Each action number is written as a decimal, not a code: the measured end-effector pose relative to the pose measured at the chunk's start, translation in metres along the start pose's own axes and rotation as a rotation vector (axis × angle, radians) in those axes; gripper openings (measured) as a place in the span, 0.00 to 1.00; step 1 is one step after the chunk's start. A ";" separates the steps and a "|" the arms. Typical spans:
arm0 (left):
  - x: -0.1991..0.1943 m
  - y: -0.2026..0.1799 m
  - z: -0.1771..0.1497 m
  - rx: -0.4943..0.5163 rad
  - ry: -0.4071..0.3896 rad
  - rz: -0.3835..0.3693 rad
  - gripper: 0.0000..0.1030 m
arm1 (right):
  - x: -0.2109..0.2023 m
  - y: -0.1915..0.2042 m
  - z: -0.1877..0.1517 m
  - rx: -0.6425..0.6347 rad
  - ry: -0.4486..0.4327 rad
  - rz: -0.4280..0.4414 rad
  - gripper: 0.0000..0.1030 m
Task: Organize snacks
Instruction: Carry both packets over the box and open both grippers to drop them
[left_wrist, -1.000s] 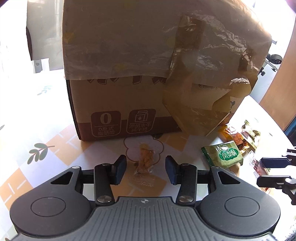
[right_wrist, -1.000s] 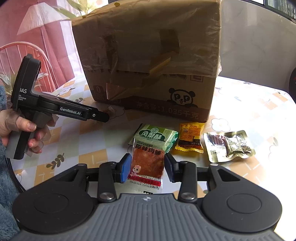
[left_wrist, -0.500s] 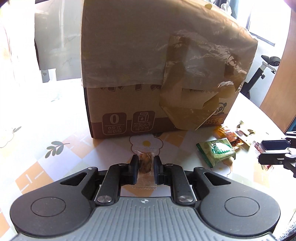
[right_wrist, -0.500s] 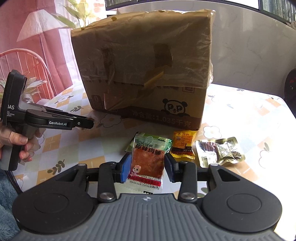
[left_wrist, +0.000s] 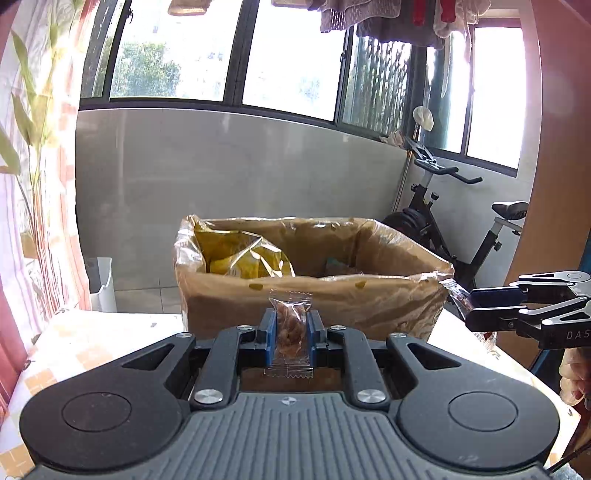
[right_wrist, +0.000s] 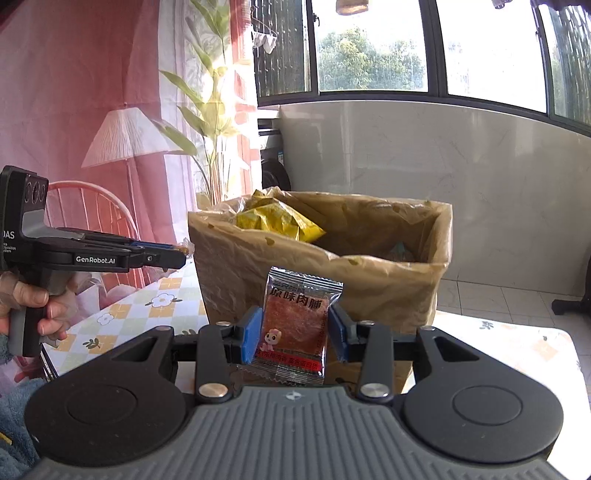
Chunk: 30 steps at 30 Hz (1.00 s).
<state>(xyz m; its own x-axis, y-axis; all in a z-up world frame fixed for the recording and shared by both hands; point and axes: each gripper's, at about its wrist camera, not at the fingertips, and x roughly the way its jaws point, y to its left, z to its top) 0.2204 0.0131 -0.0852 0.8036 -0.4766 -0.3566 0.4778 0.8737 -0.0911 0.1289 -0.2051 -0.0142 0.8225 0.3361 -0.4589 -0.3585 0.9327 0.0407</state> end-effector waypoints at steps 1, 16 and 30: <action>0.005 -0.003 0.010 0.005 -0.019 -0.005 0.18 | 0.002 -0.002 0.012 -0.018 -0.017 0.001 0.40; 0.126 -0.033 0.060 -0.009 0.041 0.006 0.18 | 0.109 -0.063 0.072 -0.081 0.104 -0.067 0.41; 0.098 -0.031 0.048 0.002 0.071 0.107 0.54 | 0.086 -0.064 0.066 -0.078 0.096 -0.095 0.53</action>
<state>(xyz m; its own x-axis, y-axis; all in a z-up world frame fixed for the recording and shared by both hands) 0.3010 -0.0650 -0.0729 0.8229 -0.3722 -0.4293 0.3910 0.9192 -0.0474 0.2521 -0.2272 0.0027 0.8095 0.2297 -0.5403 -0.3177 0.9453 -0.0740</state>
